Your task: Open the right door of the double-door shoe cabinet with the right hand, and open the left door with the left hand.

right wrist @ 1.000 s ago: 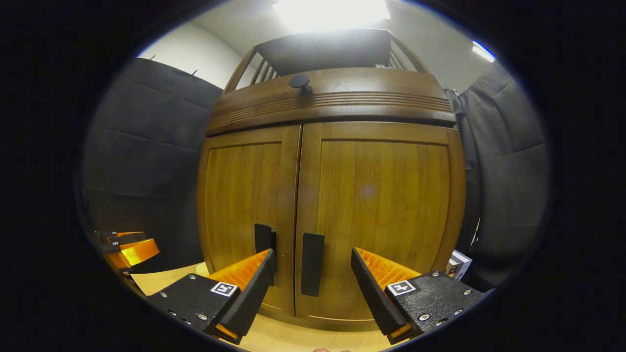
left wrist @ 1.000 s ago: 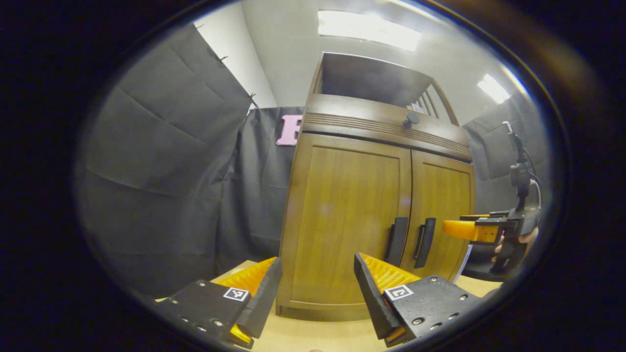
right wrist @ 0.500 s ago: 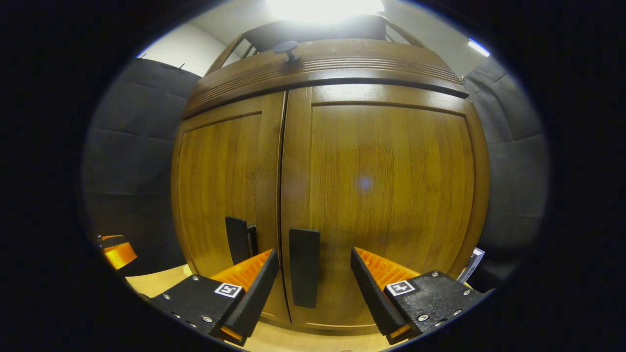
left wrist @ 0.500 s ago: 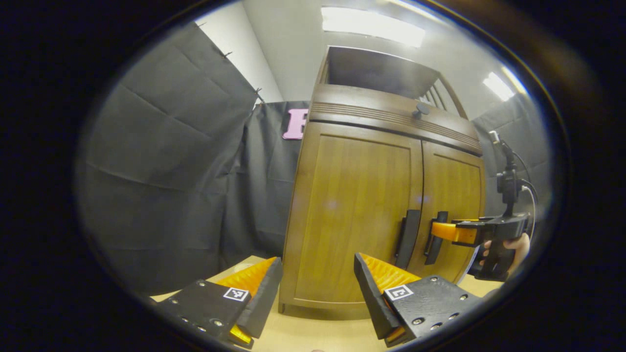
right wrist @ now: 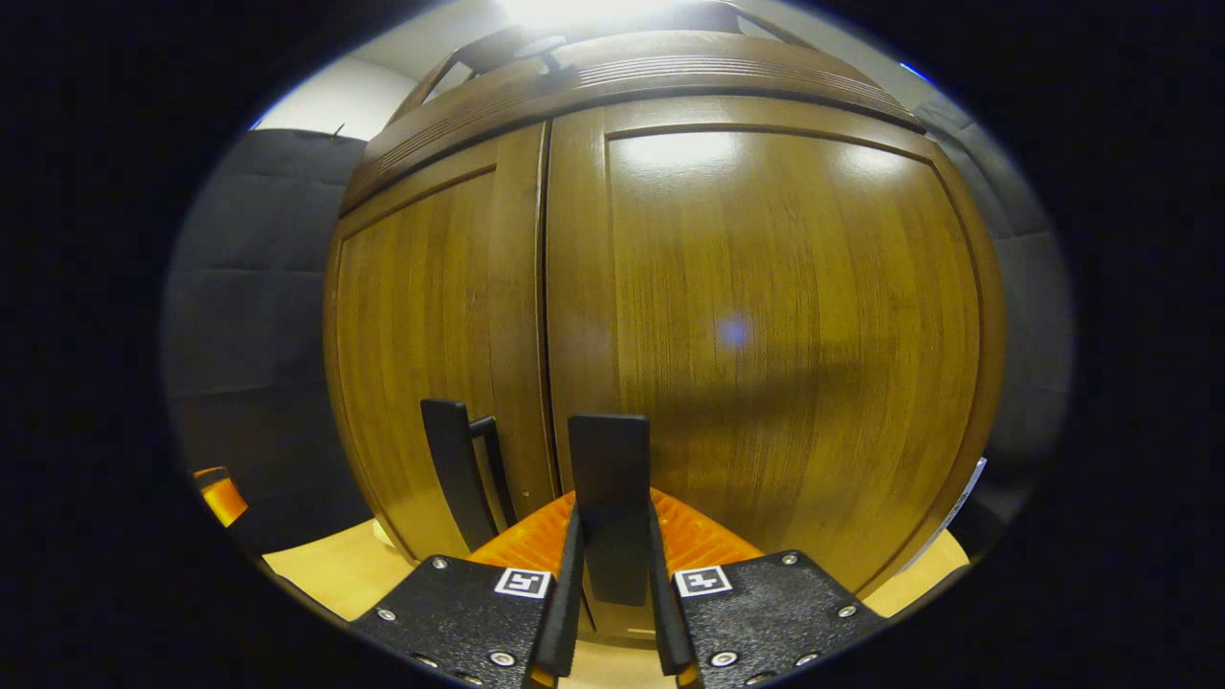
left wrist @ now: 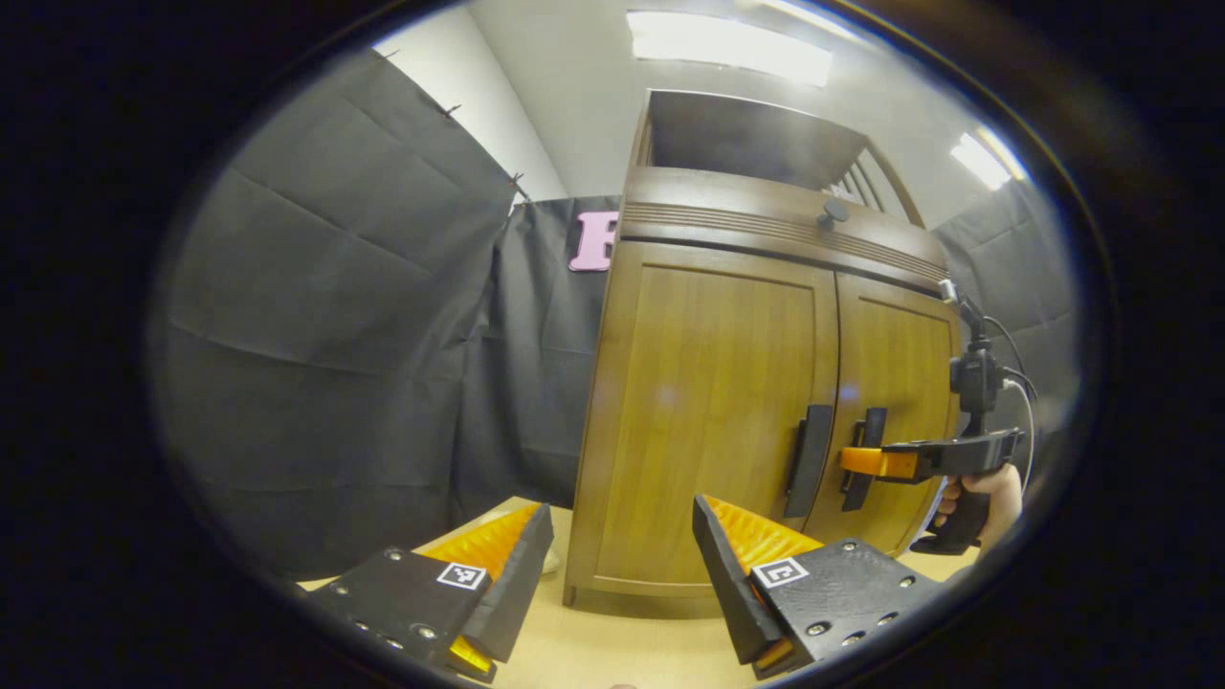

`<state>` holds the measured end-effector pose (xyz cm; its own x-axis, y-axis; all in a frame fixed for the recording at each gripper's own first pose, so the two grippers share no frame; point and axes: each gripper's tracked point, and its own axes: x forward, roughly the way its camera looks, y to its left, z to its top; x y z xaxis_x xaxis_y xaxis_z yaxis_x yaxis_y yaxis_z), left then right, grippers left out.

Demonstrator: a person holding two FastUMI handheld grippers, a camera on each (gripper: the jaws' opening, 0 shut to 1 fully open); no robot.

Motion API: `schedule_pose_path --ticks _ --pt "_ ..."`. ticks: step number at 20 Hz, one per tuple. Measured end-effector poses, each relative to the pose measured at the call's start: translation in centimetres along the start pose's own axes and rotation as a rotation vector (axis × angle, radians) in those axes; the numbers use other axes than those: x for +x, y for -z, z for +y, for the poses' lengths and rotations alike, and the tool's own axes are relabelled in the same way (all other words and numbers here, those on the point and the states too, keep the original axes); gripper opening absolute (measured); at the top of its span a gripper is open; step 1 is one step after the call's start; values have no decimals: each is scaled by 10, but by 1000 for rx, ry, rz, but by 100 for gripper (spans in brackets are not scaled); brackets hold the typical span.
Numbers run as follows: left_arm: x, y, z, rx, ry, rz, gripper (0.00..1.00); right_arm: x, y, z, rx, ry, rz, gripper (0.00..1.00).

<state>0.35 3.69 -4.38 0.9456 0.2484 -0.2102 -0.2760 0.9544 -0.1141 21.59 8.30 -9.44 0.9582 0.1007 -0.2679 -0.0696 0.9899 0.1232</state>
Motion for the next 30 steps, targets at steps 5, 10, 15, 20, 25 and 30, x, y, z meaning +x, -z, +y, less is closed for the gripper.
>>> schedule_pose_path --ticks 5,10,15,20,25,30 --pt "-1 -1 1 4 -21 12 84 -5 -5 3 -20 -65 -12 18" --pt "-6 -7 2 26 -30 7 84 -6 -5 5 -25 -119 -27 18" --pt "-4 -8 0 28 -10 0 90 -5 -6 7 9 -186 -43 18" --pt "-3 -6 -2 33 12 14 90 -7 -6 7 26 -214 -68 19" --pt "-2 -5 -5 36 22 35 84 -8 -6 5 54 -237 -91 18" --pt "-3 -3 -3 53 3 50 84 -14 -11 4 71 -258 -113 18"
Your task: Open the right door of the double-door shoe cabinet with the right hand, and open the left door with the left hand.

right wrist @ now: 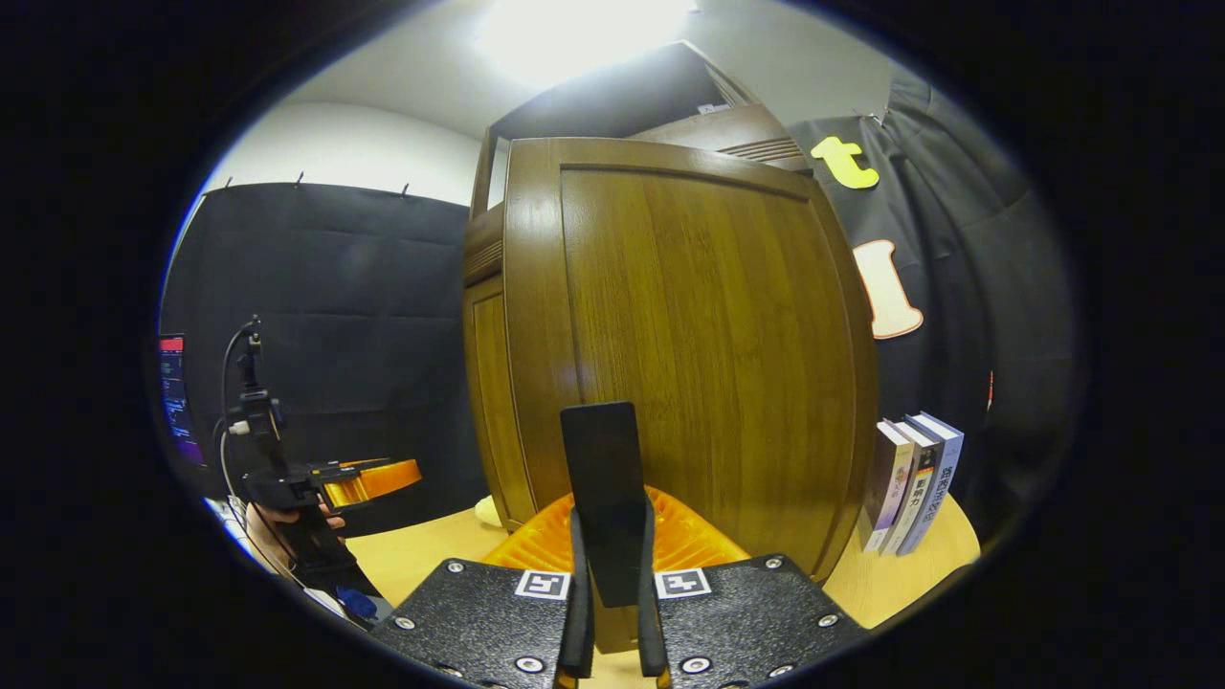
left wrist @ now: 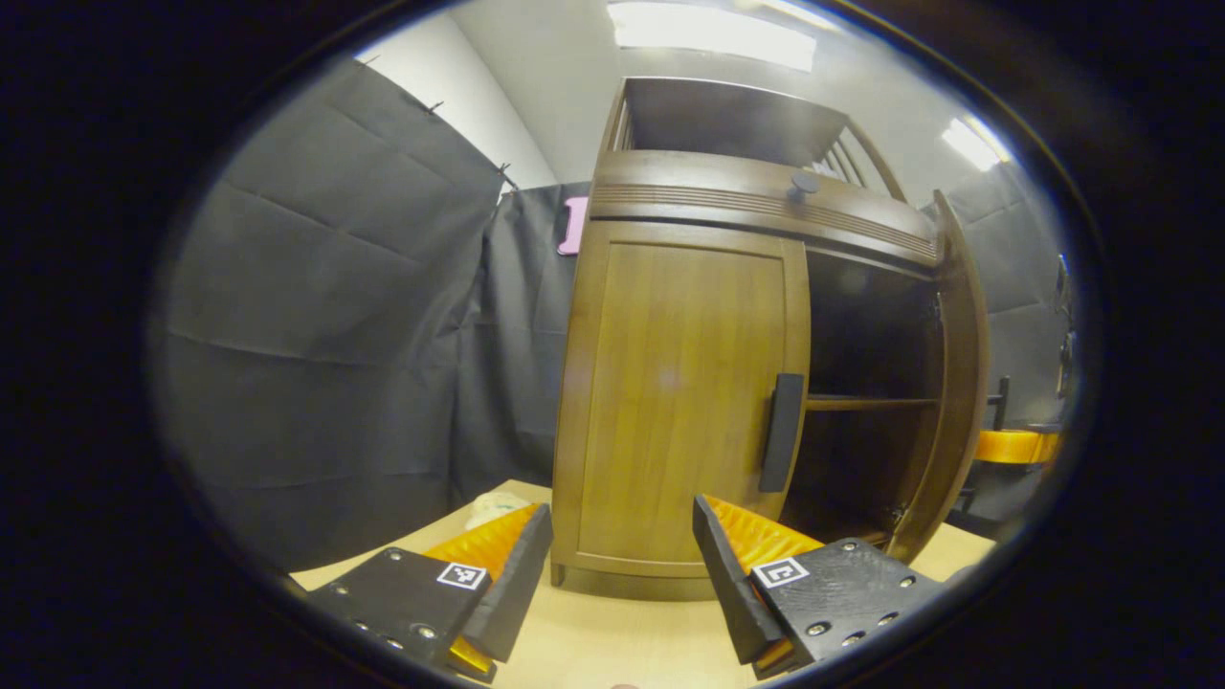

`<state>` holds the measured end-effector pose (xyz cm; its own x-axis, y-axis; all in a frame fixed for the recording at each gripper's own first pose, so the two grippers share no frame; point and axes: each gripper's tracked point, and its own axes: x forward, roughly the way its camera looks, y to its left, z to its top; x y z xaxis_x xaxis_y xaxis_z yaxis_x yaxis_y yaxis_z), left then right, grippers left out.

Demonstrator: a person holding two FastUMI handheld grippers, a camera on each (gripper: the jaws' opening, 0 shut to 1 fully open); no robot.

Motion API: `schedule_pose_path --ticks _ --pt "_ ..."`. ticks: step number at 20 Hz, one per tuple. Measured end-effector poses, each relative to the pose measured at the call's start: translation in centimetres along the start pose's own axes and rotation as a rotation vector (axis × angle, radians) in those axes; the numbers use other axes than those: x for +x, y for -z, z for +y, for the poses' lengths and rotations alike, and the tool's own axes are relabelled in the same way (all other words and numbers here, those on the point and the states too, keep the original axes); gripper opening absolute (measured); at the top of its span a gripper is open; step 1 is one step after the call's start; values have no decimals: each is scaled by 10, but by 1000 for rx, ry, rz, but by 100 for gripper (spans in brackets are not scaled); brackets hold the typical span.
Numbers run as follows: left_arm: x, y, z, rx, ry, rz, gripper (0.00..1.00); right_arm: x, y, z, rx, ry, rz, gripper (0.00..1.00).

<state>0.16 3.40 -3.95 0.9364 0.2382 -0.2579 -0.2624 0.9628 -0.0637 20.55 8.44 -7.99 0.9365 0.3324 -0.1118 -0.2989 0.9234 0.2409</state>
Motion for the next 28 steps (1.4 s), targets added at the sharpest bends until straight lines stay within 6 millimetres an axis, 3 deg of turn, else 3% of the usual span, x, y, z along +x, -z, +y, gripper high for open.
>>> schedule_pose_path --ticks 6,12,17,18,21,28 --pt "1 -1 0 31 -3 -17 84 -4 -4 -4 17 18 -22 18" --pt "0 -2 1 20 -15 -8 84 -11 -9 -21 34 101 -38 18" --pt "0 -1 2 18 -27 -6 84 -17 -13 -53 15 241 -53 12" --pt "-1 -1 2 21 -28 -4 90 -21 -12 -58 19 261 -55 13" --pt "0 -1 2 26 -28 2 90 -19 -13 -52 61 239 -67 9" --pt "-1 -1 4 45 -46 6 90 -18 -11 -51 65 204 -62 10"
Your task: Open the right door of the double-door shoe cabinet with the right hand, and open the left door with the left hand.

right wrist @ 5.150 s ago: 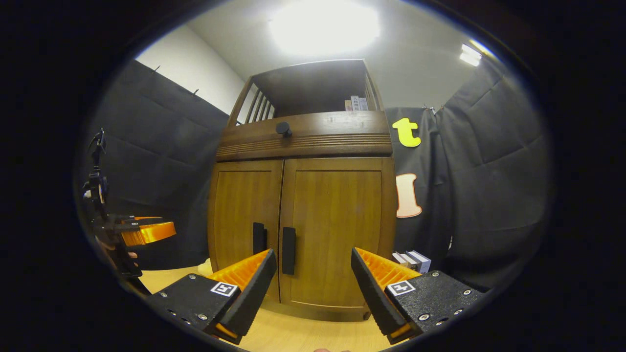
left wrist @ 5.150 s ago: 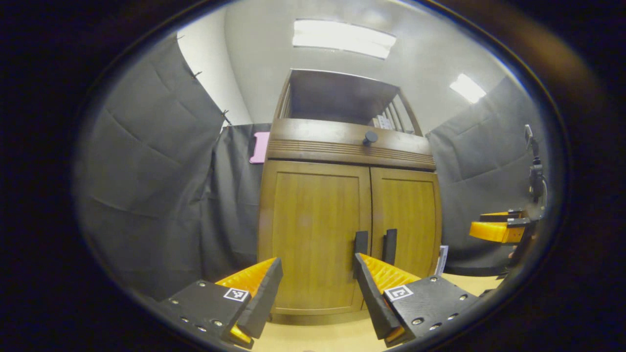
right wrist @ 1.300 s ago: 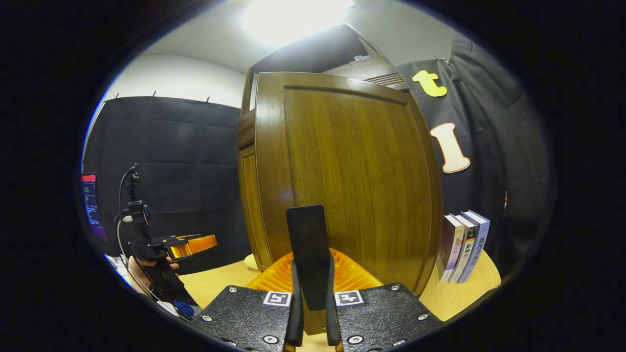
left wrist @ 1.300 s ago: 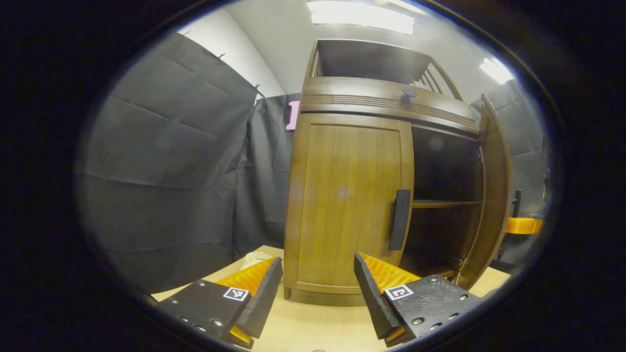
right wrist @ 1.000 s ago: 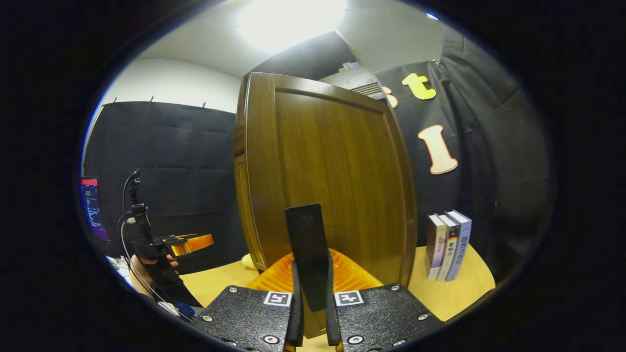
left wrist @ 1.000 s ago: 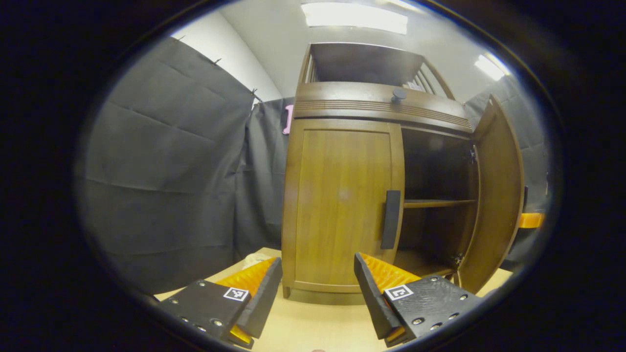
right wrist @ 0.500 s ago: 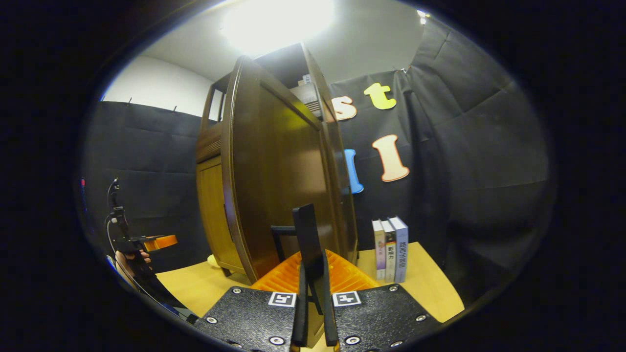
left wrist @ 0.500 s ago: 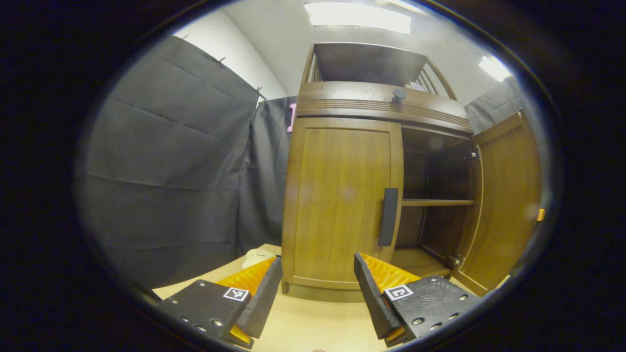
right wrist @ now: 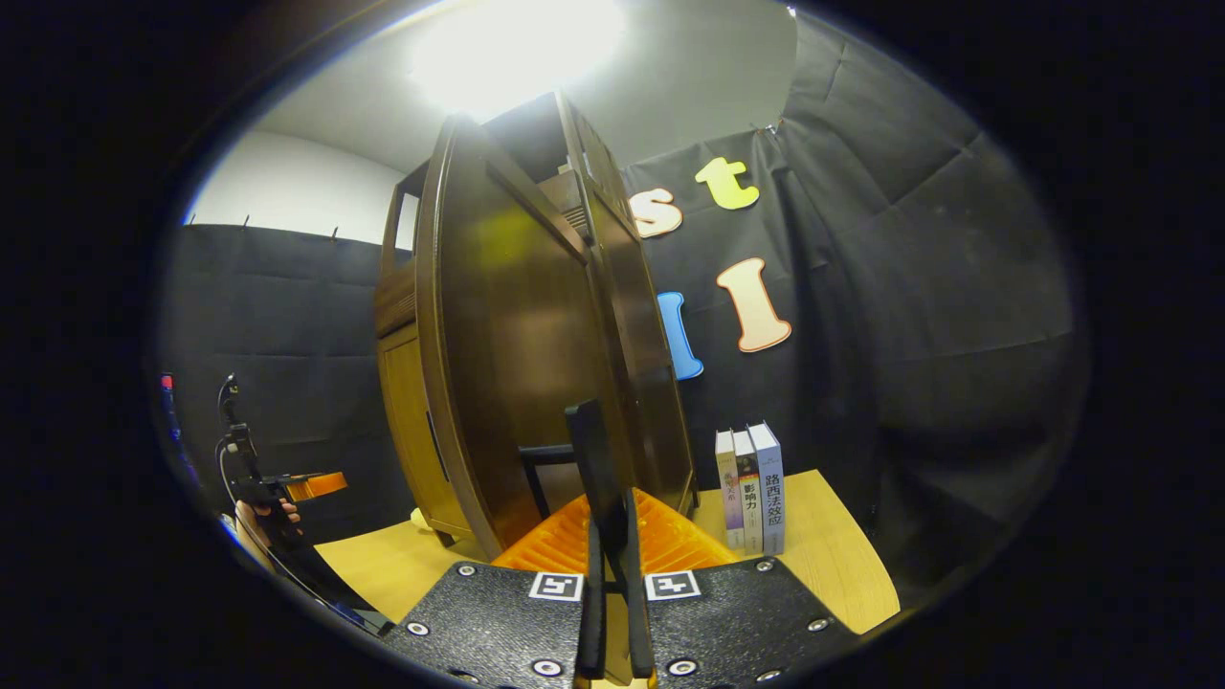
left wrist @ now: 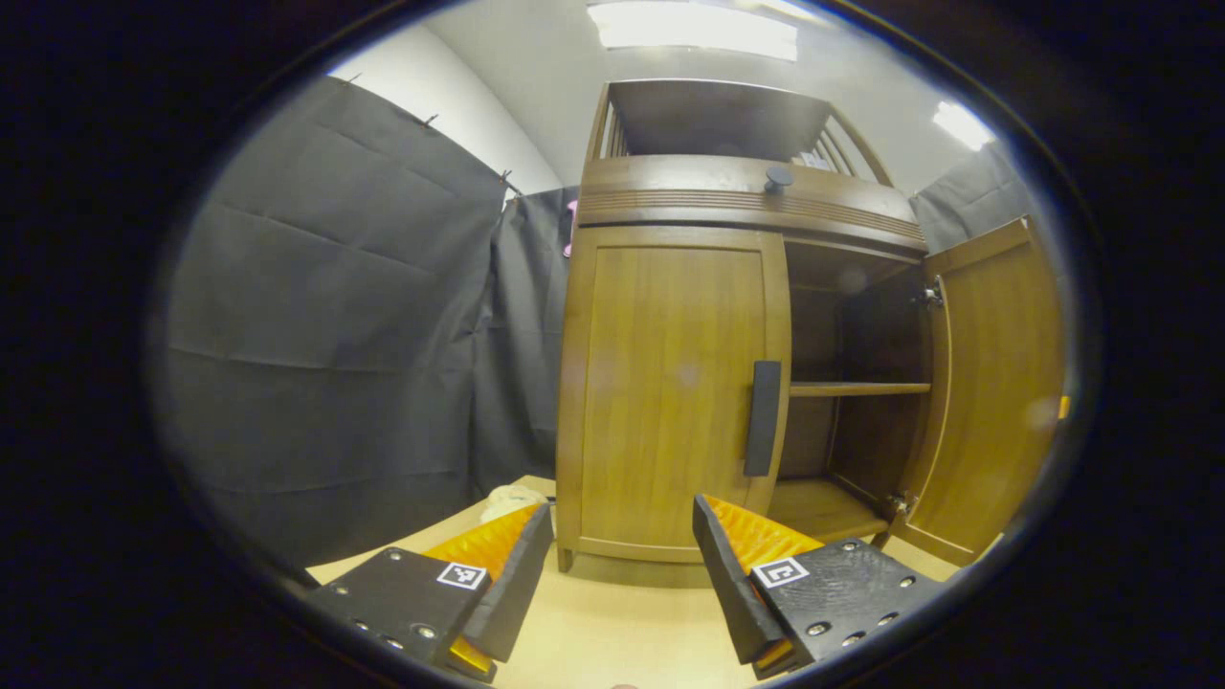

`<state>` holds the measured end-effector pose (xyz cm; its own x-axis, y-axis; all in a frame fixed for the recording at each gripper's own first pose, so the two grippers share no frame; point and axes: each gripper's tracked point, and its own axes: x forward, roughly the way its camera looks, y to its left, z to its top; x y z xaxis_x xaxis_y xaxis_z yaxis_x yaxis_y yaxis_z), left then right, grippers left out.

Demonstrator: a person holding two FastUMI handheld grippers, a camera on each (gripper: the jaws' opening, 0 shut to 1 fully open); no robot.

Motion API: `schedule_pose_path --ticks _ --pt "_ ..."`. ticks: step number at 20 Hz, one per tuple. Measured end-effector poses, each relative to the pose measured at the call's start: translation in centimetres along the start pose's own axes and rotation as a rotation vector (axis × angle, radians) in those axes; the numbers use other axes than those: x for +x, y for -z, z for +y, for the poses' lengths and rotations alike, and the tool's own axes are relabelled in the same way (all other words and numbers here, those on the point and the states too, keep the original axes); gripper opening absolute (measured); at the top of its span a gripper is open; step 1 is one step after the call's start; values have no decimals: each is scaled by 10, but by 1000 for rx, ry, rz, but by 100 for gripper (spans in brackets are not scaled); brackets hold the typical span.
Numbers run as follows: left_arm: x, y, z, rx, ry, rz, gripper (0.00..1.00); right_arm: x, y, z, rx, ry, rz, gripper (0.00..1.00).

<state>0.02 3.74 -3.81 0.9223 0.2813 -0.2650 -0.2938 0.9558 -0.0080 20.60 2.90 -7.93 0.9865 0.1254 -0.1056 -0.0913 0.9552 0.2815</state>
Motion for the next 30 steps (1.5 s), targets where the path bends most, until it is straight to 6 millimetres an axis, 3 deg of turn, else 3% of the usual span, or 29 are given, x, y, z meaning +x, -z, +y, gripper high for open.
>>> schedule_pose_path --ticks 5,6,9,10,15,17,21,22,27,30 --pt "1 -2 1 6 -18 -5 90 -13 4 -9 -42 19 38 13" --pt "1 -1 0 3 -18 -5 84 -13 0 -11 -49 36 26 13" --pt "1 -1 -1 -15 -5 -7 84 -14 -7 -26 -72 126 -11 17" --pt "0 0 0 -21 -1 -11 91 -17 -11 -30 -81 155 -29 21" --pt "0 -5 -3 -10 29 -56 90 -18 -21 -24 -48 206 -85 84" --pt "1 -7 -5 -18 53 -90 91 -14 -25 -17 -52 181 -105 92" --pt "5 -5 -13 -46 140 -128 78 -13 -28 -16 -119 180 -107 94" --pt "4 -4 -15 -51 166 -130 91 -12 -30 -9 -126 158 -112 94" --pt "-10 -8 -26 -75 307 -117 91 3 -29 8 -177 67 -116 94" --pt "-6 -8 -31 -70 352 -105 91 5 -25 11 -209 60 -97 94"
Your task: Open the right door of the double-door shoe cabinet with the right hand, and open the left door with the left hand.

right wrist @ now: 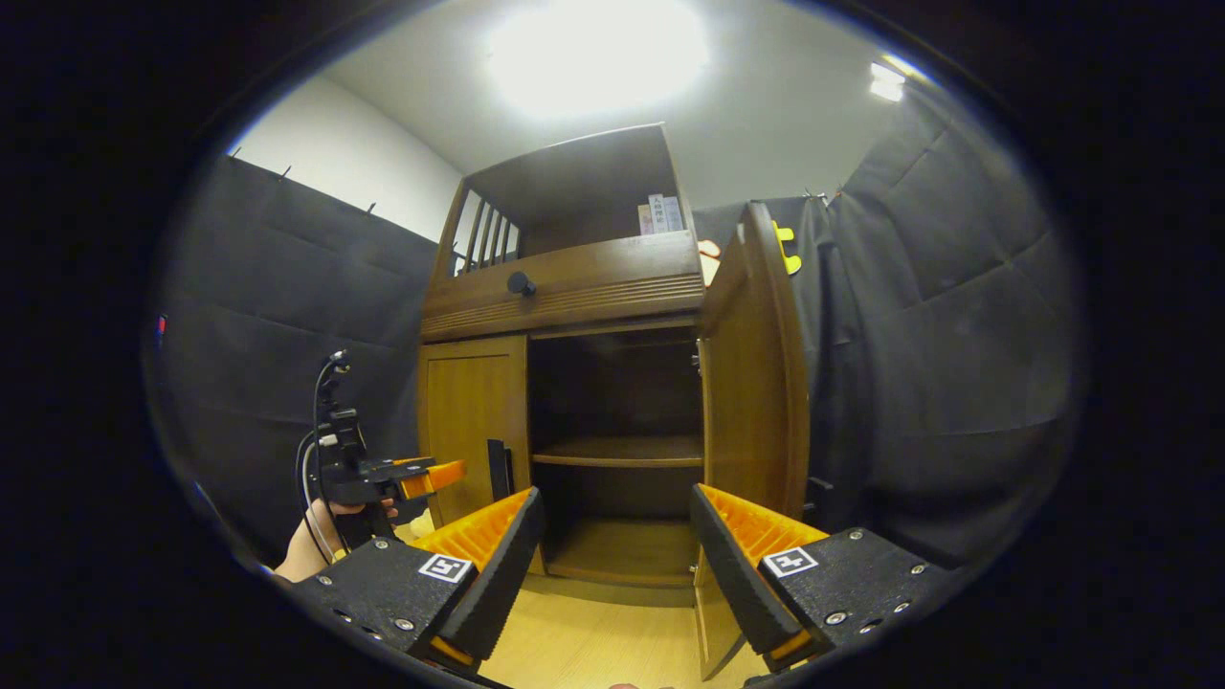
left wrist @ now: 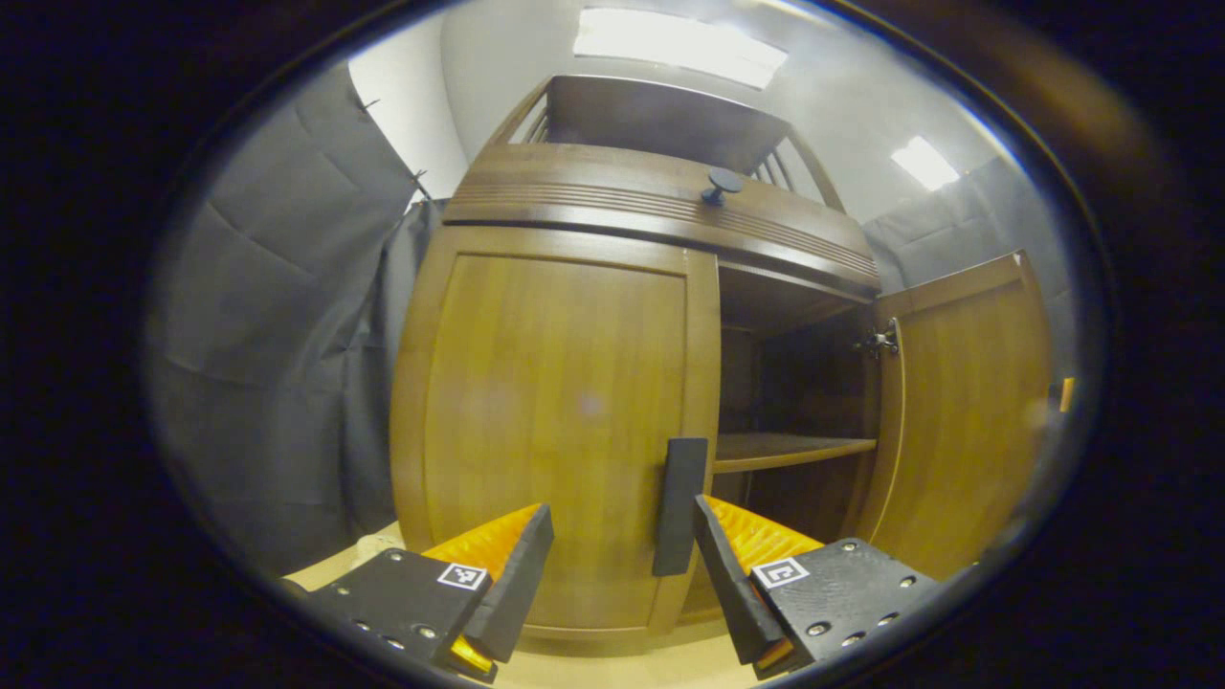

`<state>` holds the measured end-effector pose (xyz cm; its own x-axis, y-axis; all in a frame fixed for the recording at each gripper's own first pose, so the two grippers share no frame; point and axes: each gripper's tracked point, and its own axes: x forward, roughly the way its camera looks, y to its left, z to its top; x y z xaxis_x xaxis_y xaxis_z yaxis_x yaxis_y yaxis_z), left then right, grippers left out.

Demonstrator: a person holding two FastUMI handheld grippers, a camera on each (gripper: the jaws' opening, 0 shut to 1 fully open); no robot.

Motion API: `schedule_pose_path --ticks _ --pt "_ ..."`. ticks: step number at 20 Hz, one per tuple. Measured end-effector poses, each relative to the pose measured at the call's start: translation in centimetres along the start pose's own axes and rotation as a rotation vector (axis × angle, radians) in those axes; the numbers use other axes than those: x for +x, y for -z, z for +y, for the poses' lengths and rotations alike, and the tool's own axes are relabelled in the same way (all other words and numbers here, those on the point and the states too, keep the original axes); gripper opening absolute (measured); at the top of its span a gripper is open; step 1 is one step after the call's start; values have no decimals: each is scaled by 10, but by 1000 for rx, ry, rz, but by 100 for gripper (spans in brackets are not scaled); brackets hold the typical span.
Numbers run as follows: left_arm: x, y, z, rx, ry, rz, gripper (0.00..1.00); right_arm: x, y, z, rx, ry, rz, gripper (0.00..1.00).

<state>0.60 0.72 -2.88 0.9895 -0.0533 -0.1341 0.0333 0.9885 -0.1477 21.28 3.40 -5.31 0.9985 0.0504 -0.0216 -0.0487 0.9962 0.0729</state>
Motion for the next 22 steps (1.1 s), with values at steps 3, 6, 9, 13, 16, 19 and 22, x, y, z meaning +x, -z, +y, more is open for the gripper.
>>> schedule_pose_path --ticks 3,6,9,13,16,19,22 --pt "1 1 1 11 18 28 78 4 6 -5 -39 14 22 95" --pt "3 7 -3 35 20 51 78 7 11 -1 -55 -4 46 94" --pt "3 10 -1 50 -1 63 90 9 15 -1 -68 -15 60 95" --pt "1 6 3 60 -36 72 73 9 16 1 -57 -34 66 95" --pt "9 1 -12 60 -38 62 48 10 19 4 -43 -40 68 95" --pt "11 8 -13 121 -81 72 30 10 21 4 -19 -33 75 95" --pt "9 8 -7 101 -49 68 25 10 25 5 31 -27 91 95"
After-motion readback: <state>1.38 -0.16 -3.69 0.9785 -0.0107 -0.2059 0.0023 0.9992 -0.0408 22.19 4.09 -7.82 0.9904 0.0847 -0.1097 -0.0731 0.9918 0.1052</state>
